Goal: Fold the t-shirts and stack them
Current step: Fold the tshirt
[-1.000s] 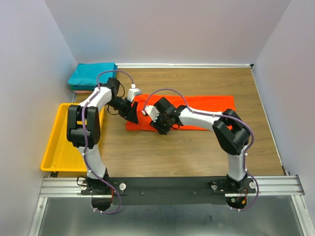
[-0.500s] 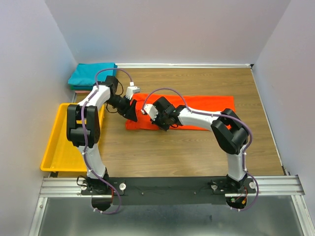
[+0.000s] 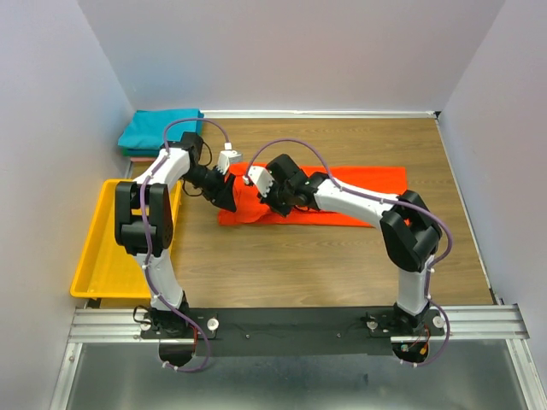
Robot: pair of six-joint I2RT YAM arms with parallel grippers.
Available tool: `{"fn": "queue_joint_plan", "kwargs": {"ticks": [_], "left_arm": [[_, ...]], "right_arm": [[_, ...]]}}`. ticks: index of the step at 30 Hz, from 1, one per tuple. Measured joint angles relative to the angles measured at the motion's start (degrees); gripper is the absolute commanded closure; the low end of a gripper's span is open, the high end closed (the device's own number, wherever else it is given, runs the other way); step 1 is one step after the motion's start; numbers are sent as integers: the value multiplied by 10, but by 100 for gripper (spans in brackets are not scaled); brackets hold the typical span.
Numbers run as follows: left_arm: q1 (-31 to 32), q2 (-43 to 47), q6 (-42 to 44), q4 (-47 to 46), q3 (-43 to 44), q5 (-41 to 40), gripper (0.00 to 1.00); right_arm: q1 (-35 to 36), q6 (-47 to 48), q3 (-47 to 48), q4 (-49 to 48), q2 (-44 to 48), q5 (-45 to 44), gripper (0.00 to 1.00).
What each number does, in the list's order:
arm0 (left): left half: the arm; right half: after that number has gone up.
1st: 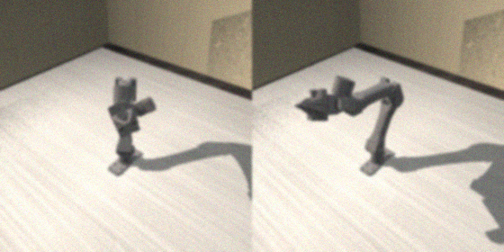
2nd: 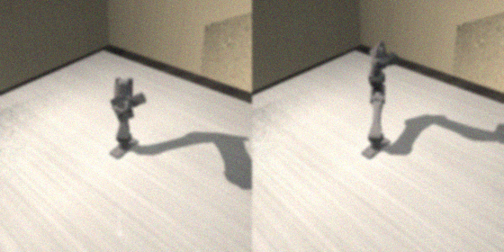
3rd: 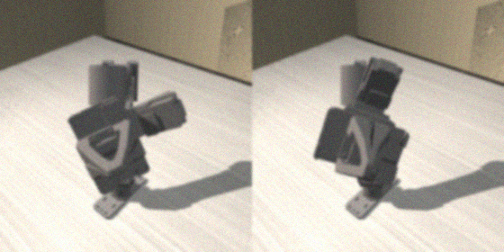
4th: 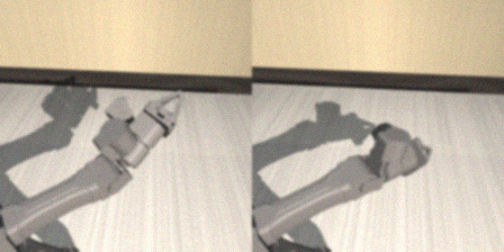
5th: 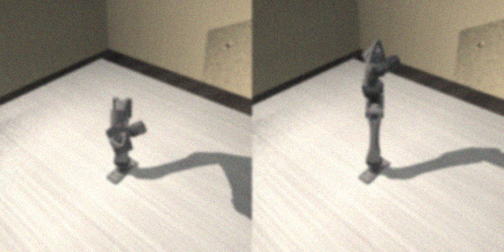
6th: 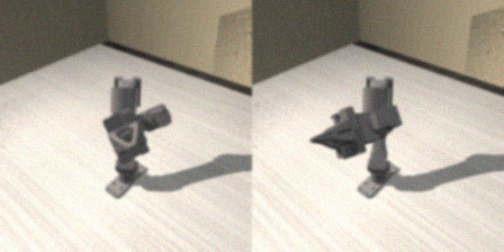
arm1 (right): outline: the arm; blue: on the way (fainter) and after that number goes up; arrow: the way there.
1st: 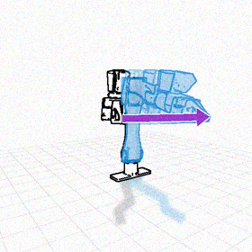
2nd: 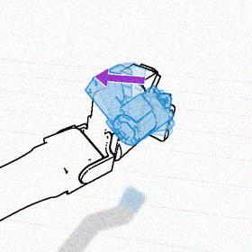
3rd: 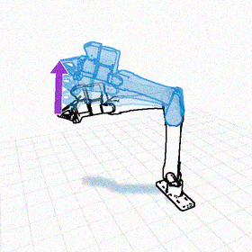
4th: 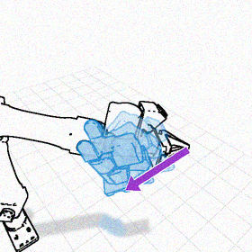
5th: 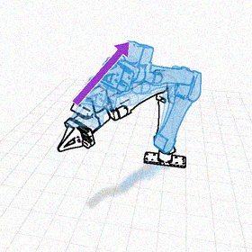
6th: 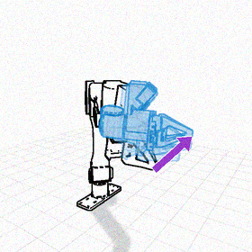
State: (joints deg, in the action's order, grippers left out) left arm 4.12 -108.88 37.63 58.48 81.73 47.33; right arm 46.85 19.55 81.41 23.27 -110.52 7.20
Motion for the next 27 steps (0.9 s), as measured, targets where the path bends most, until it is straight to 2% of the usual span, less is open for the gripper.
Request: {"fn": "queue_joint_plan", "kwargs": {"ticks": [14, 22, 27], "left_arm": [[0, 2, -41, -48, 0, -3, 41], [3, 2, -82, -75, -8, -3, 43], [10, 2, -111, -92, -52, 25, 43]], "right_arm": [[-65, -21, 67, -1, -19, 14, 99], [-68, -30, 67, 0, -32, 30, 99], [-68, -34, 67, 0, -37, 30, 99]]}}
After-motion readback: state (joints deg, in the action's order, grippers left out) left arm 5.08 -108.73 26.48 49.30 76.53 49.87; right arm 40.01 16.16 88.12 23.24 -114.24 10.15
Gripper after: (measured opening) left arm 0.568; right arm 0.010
